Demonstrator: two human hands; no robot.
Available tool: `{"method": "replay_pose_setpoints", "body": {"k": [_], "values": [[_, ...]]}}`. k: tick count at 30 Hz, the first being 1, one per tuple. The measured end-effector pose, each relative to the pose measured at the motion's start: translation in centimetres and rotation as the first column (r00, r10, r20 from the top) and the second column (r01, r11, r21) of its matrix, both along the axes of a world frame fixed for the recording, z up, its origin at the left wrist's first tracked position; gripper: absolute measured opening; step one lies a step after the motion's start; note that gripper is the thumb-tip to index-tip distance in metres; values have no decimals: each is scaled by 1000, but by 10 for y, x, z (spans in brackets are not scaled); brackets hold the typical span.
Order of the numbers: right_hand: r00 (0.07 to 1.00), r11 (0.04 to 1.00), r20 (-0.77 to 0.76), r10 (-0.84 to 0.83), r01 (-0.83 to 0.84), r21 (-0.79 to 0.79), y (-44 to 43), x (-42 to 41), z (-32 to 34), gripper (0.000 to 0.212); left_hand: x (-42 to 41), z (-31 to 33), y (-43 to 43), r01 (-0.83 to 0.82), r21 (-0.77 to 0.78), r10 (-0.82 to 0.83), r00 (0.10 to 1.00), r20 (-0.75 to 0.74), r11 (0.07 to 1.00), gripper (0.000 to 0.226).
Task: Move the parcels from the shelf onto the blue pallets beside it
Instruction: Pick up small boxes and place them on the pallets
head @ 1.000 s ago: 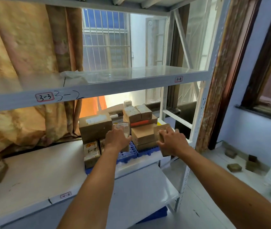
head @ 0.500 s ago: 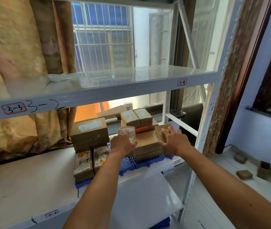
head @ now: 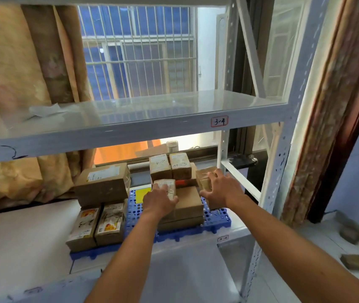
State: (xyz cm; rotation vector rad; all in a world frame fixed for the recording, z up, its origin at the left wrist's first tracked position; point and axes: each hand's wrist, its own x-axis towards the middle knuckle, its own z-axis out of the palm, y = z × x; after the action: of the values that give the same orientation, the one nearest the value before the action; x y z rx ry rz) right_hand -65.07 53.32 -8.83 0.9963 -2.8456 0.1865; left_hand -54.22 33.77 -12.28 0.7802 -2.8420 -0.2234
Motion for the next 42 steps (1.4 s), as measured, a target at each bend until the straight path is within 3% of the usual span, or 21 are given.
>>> {"method": "replay_pose_setpoints", "body": {"k": [16, 38, 42], "values": [[988, 988, 18, 154, -153, -26, -16, -38, -23, 79, -27, -4, 10, -150, -15, 150, 988, 46, 989, 69], [976, 997, 204, 77, -81, 9, -66, -3, -31, 73, 43, 29, -50, -222, -70, 222, 975, -7, 972, 53], [966, 996, 242, 88, -87, -16, -73, -10, -35, 60, 53, 31, -61, -241, -56, 242, 970, -4, 969, 53]]}}
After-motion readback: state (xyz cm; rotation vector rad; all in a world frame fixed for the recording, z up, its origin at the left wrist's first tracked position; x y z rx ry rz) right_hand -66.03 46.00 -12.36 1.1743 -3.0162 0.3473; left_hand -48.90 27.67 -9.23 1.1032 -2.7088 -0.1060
